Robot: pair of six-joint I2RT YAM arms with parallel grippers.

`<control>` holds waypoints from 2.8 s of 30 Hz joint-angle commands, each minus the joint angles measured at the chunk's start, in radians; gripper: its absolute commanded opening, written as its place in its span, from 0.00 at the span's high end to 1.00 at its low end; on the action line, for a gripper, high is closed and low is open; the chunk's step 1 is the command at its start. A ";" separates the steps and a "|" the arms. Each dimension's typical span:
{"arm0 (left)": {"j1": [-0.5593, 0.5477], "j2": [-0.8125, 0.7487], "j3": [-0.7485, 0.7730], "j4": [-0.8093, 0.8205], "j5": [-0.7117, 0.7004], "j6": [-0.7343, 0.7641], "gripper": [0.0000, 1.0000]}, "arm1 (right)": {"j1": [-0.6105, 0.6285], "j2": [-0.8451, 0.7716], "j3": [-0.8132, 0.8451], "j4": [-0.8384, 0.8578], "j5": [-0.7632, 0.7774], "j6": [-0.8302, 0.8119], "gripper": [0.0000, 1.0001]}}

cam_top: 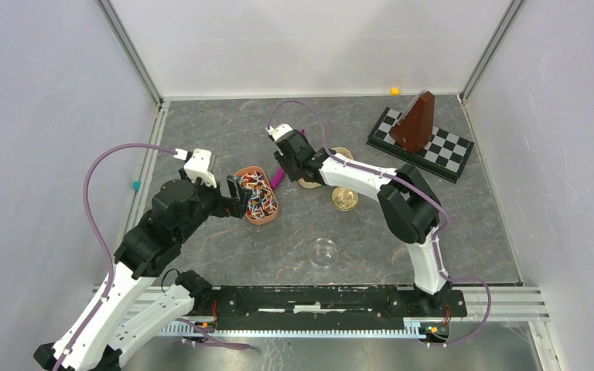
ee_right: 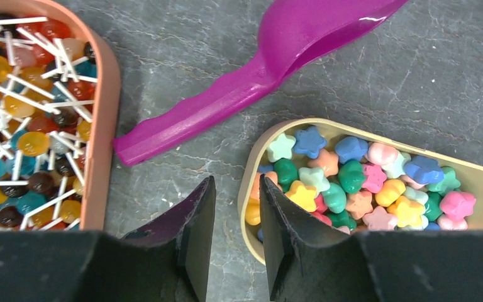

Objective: Pack the candies
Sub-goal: Move the storage box to the center of the board.

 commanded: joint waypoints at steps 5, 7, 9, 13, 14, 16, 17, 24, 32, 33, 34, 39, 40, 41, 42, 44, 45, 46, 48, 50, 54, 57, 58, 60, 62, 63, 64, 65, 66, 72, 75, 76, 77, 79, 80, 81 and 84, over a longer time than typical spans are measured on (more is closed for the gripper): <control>0.004 0.002 -0.006 0.029 0.011 -0.047 0.00 | -0.028 0.047 0.040 0.016 0.014 0.029 0.64; 0.004 0.004 -0.007 0.028 0.012 -0.047 0.00 | -0.031 0.057 0.041 0.016 0.012 0.032 0.65; 0.005 0.005 -0.007 0.028 0.010 -0.047 0.00 | -0.032 0.063 0.040 0.018 0.002 0.034 0.66; 0.004 0.004 -0.007 0.028 0.007 -0.047 0.00 | -0.032 0.072 0.040 0.022 -0.024 0.032 0.69; 0.004 0.005 -0.008 0.028 0.007 -0.047 0.00 | -0.033 0.073 0.038 0.021 -0.027 0.030 0.71; 0.004 0.005 -0.007 0.027 0.006 -0.047 0.00 | -0.032 0.068 0.029 0.026 -0.033 0.025 0.74; 0.004 0.005 -0.009 0.028 0.006 -0.047 0.00 | -0.033 0.064 0.019 0.031 -0.037 0.023 0.77; 0.004 0.006 -0.008 0.027 0.005 -0.047 0.00 | -0.031 0.018 -0.034 0.030 -0.048 -0.011 1.00; 0.004 0.003 -0.008 0.027 0.002 -0.047 0.00 | -0.031 -0.106 -0.155 0.023 -0.133 -0.167 1.00; 0.004 0.002 -0.009 0.026 0.001 -0.047 0.00 | -0.031 -0.120 -0.169 0.013 -0.140 -0.205 1.00; 0.004 0.001 -0.007 0.027 0.003 -0.047 0.00 | -0.031 -0.129 -0.176 -0.004 -0.151 -0.237 1.00; 0.004 -0.008 -0.007 0.027 0.005 -0.047 0.00 | -0.031 -0.175 -0.237 -0.061 -0.253 -0.416 1.00; 0.004 -0.010 -0.007 0.028 0.006 -0.047 0.00 | -0.031 -0.186 -0.255 -0.067 -0.270 -0.449 1.00; 0.004 -0.010 -0.007 0.027 0.005 -0.047 0.00 | -0.031 -0.195 -0.269 -0.078 -0.302 -0.479 1.00; 0.004 -0.011 -0.007 0.028 0.006 -0.047 0.00 | -0.031 -0.205 -0.287 -0.086 -0.334 -0.513 1.00; 0.004 -0.014 -0.007 0.027 0.011 -0.047 0.00 | -0.031 -0.218 -0.311 -0.109 -0.378 -0.566 1.00; 0.004 -0.015 -0.006 0.027 0.012 -0.047 0.00 | -0.032 -0.225 -0.324 -0.118 -0.397 -0.598 1.00; 0.004 -0.018 -0.007 0.027 0.014 -0.047 0.00 | -0.031 -0.231 -0.339 -0.124 -0.410 -0.623 1.00; 0.004 -0.021 -0.007 0.028 0.014 -0.047 0.00 | -0.031 -0.242 -0.369 -0.142 -0.434 -0.676 1.00; 0.004 -0.024 -0.008 0.029 0.013 -0.047 0.00 | -0.032 -0.251 -0.389 -0.178 -0.469 -0.728 1.00; 0.004 -0.029 -0.006 0.029 0.018 -0.047 0.00 | -0.032 -0.285 -0.433 -0.233 -0.509 -0.789 1.00; 0.004 -0.032 -0.007 0.028 0.023 -0.049 0.00 | -0.033 -0.338 -0.503 -0.218 -0.503 -0.805 1.00; 0.004 -0.033 -0.007 0.030 0.025 -0.049 0.00 | -0.033 -0.357 -0.525 -0.217 -0.496 -0.804 1.00; 0.004 -0.036 -0.009 0.032 0.026 -0.049 0.00 | -0.036 -0.385 -0.562 -0.209 -0.493 -0.798 1.00; 0.004 -0.035 -0.008 0.033 0.031 -0.049 0.00 | -0.041 -0.398 -0.588 -0.208 -0.491 -0.795 1.00; 0.004 -0.034 -0.009 0.033 0.033 -0.049 0.00 | -0.046 -0.402 -0.598 -0.215 -0.488 -0.793 1.00; 0.004 -0.034 -0.010 0.033 0.034 -0.049 0.00 | -0.049 -0.402 -0.604 -0.222 -0.482 -0.792 1.00; 0.004 -0.033 -0.010 0.033 0.036 -0.049 0.00 | -0.053 -0.403 -0.610 -0.229 -0.476 -0.789 1.00; 0.004 -0.033 -0.010 0.033 0.036 -0.049 0.00 | -0.057 -0.410 -0.620 -0.231 -0.470 -0.788 1.00; 0.004 -0.032 -0.010 0.035 0.040 -0.050 0.00 | -0.068 -0.457 -0.647 -0.194 -0.473 -0.755 0.95; 0.004 -0.032 -0.010 0.036 0.042 -0.049 0.00 | -0.068 -0.468 -0.613 -0.196 -0.464 -0.734 0.85; 0.004 -0.032 -0.010 0.034 0.040 -0.049 0.00 | -0.068 -0.472 -0.599 -0.198 -0.456 -0.724 0.82; 0.004 -0.033 -0.009 0.036 0.039 -0.049 0.00 | -0.068 -0.476 -0.588 -0.199 -0.449 -0.714 0.79; 0.004 -0.036 -0.010 0.034 0.036 -0.049 0.00 | -0.069 -0.486 -0.563 -0.206 -0.440 -0.699 0.74; 0.005 -0.036 -0.010 0.035 0.035 -0.049 0.00 | -0.068 -0.492 -0.544 -0.215 -0.441 -0.694 0.71; 0.004 -0.036 -0.010 0.035 0.034 -0.049 0.00 | -0.069 -0.498 -0.531 -0.220 -0.438 -0.686 0.68; 0.004 -0.036 -0.010 0.035 0.035 -0.049 0.00 | -0.068 -0.513 -0.473 -0.216 -0.402 -0.641 0.61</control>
